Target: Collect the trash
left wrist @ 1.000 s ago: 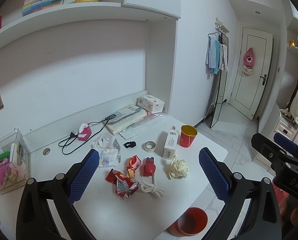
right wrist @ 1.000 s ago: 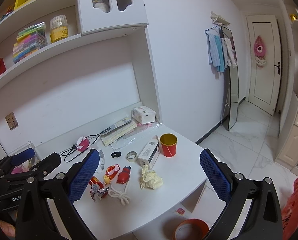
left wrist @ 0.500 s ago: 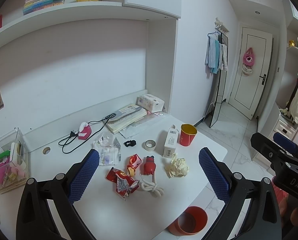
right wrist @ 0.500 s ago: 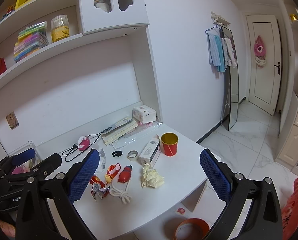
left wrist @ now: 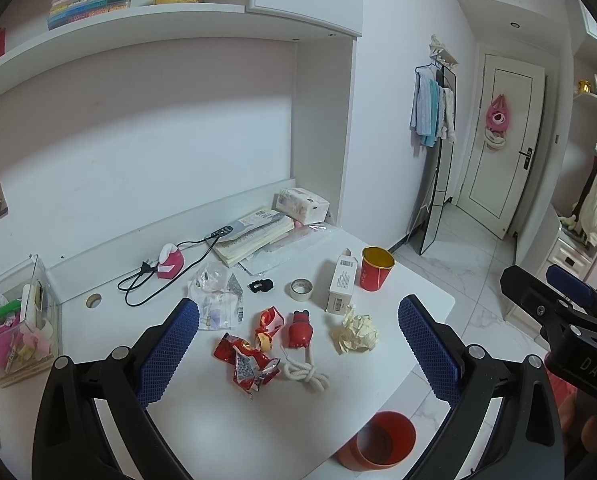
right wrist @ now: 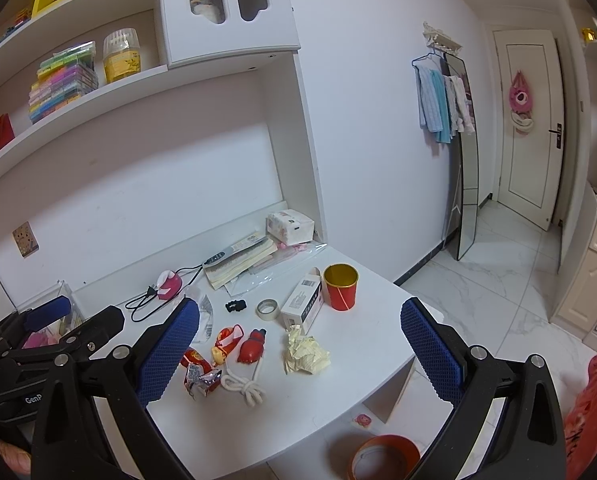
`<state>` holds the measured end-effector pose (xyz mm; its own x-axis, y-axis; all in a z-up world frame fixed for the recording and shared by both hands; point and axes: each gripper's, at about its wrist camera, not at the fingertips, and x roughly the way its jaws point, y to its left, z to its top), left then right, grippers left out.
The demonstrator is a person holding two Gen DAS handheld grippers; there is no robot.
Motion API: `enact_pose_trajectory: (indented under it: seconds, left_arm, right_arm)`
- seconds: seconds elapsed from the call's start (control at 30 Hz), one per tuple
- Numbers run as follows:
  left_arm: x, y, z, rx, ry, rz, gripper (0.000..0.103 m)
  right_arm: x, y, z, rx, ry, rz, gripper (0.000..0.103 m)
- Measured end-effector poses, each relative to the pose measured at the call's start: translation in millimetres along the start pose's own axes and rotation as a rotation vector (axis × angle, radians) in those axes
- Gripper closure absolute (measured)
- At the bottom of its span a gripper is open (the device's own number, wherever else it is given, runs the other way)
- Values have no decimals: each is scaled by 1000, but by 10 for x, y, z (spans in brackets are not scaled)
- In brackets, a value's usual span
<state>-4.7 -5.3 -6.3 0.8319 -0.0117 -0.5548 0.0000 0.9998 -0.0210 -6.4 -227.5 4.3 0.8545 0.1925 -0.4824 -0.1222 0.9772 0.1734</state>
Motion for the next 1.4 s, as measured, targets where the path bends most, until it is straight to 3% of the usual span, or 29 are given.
enact_pose_trajectory:
  seconds: [0.93, 1.2, 1.4]
  left_arm:
    - [-42, 74, -84, -17, 10, 2, 5]
    - [23, 286, -173, -69, 64, -14, 5]
    - [91, 464, -200, -89, 105, 30, 5]
  right_arm:
    - [-12, 53, 24, 0, 2, 15, 5]
    - [148, 163, -28, -9, 48, 67, 5]
    - [312, 282, -76, -22, 92, 120, 5]
